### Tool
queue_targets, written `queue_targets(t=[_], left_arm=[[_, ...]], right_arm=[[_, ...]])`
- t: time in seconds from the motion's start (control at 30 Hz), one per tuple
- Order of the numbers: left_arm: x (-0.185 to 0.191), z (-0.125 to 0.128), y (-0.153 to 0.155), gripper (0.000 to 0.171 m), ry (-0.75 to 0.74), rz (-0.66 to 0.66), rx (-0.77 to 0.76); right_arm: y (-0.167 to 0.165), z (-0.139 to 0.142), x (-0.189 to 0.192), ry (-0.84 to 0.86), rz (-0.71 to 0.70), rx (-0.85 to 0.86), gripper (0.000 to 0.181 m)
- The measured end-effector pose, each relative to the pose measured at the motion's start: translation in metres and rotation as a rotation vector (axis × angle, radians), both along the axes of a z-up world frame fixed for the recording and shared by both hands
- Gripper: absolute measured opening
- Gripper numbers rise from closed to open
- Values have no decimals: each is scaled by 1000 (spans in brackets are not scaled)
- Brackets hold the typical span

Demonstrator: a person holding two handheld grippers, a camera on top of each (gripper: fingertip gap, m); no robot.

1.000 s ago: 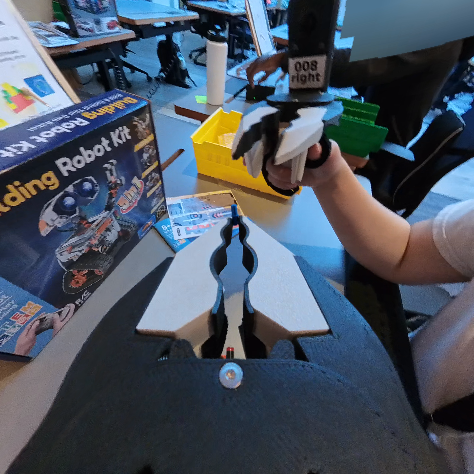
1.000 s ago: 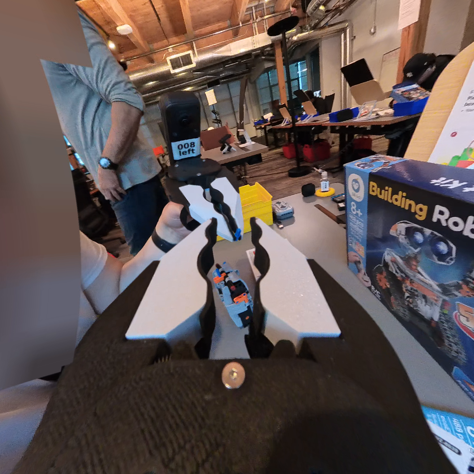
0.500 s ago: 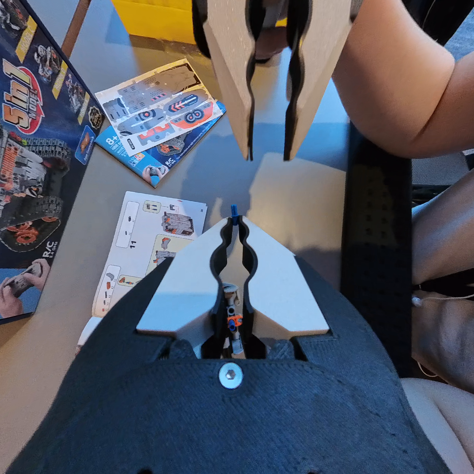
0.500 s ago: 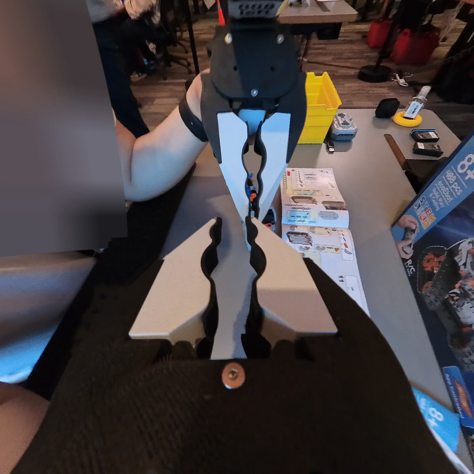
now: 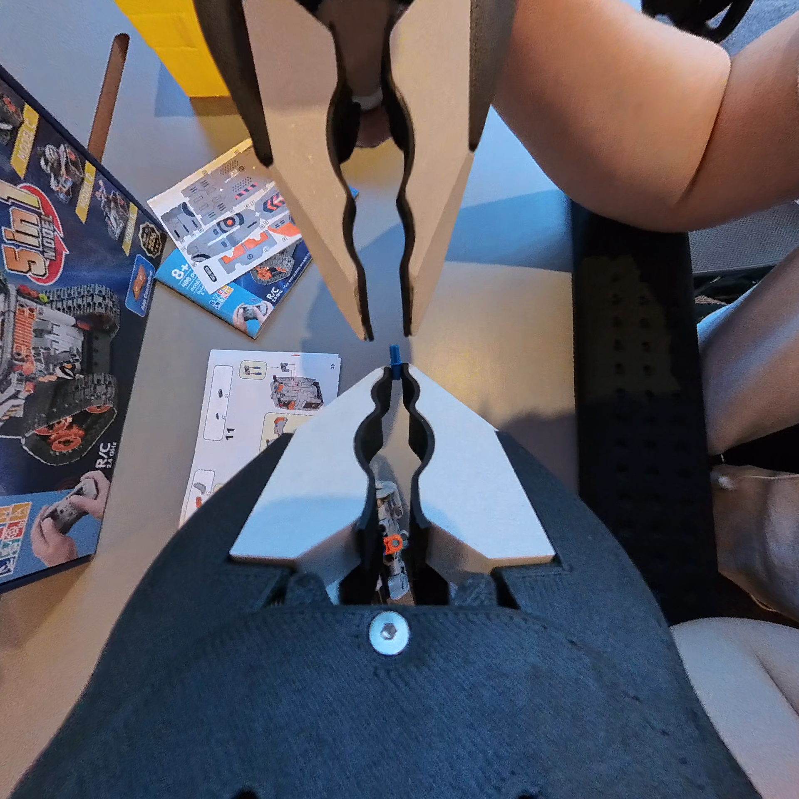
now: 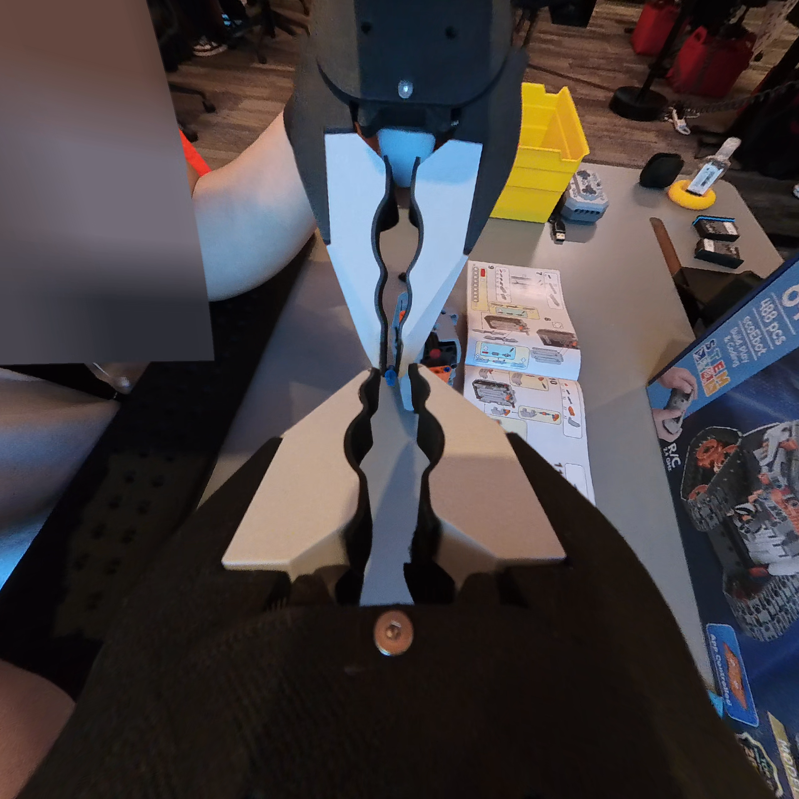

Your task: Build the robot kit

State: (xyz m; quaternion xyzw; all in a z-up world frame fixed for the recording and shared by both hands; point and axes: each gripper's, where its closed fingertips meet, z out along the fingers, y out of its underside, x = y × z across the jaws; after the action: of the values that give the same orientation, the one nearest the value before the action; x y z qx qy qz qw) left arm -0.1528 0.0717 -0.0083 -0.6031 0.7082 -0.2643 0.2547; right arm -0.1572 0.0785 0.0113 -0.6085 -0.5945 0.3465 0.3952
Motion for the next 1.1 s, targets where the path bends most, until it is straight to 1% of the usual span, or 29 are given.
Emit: queue_targets(t=[0.17, 0.27, 0.3, 0.47, 0.5, 0.53, 0.57, 0.6, 0.67, 0.73, 0.83, 0.97, 1.03, 1.1], left_arm=[[1, 1, 1, 3, 0, 8, 4], [1, 3, 0, 3, -7, 9, 3], [1, 3, 0, 3, -6, 9, 8], [3, 4, 2, 3, -15, 18, 24], [5, 6, 4, 7, -32, 34, 33], [5, 10, 7, 24, -49, 52, 41], [3, 14, 10, 29, -63, 65, 44], [0, 18, 12, 21, -80, 79, 46], [-9, 29, 23, 19, -123, 138, 67], [-21, 43, 36, 20, -177, 215, 83], [-39, 63, 52, 16, -262, 324, 72], [-58, 87, 61, 14, -369, 408, 53], [-63, 97, 63, 13, -424, 430, 39], [-66, 105, 62, 13, -471, 428, 19]], right_arm=[[0, -8, -2, -34, 5, -21, 13], [1, -10, -2, -39, 2, -22, 9], [-1, -10, -2, -38, 12, -24, 4], [-1, -11, 1, -54, 2, -31, 3], [2, -12, 5, -78, -22, -21, 3], [5, -16, 13, -114, -56, -16, 3], [7, -23, 23, -162, -94, -34, 3], [9, -35, 36, -229, -140, -73, 3], [9, -70, 60, -403, -211, -196, 3], [6, -105, 67, -555, -212, -289, 3], [7, -140, 60, -713, -160, -284, 3], [9, -161, 56, -826, -134, -243, 4], [10, -167, 57, -859, -140, -249, 4], [12, -167, 55, -856, -143, -238, 4]])
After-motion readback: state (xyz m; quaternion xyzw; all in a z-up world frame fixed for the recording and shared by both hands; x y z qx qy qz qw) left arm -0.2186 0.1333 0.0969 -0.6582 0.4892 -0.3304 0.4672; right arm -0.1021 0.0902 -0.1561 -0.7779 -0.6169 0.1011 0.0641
